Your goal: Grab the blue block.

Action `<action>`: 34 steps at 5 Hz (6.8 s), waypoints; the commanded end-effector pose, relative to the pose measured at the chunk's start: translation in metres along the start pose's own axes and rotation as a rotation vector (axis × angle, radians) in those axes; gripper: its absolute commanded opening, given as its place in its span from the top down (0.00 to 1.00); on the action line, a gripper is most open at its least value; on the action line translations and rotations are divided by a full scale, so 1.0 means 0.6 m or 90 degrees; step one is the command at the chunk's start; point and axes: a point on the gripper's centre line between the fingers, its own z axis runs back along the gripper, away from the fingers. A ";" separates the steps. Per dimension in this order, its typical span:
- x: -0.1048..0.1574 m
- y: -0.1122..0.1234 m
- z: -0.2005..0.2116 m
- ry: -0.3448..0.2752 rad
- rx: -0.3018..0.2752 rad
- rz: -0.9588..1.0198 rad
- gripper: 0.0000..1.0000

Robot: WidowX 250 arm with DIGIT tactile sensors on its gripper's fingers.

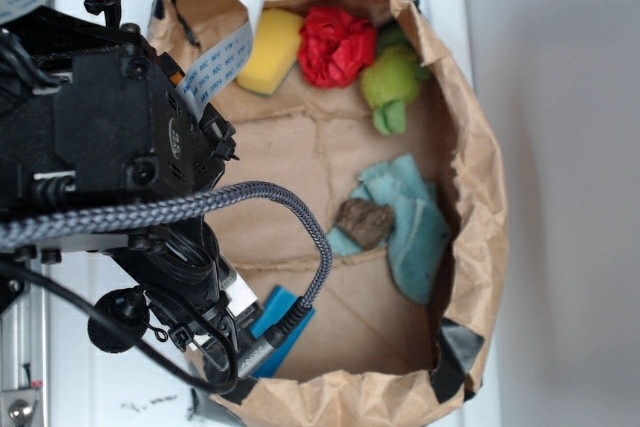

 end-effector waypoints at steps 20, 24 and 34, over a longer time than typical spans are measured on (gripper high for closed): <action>-0.050 -0.083 -0.210 0.106 -0.022 0.171 0.00; -0.052 -0.091 -0.215 0.084 -0.004 0.183 0.00; -0.004 -0.104 -0.274 0.066 0.042 0.193 0.00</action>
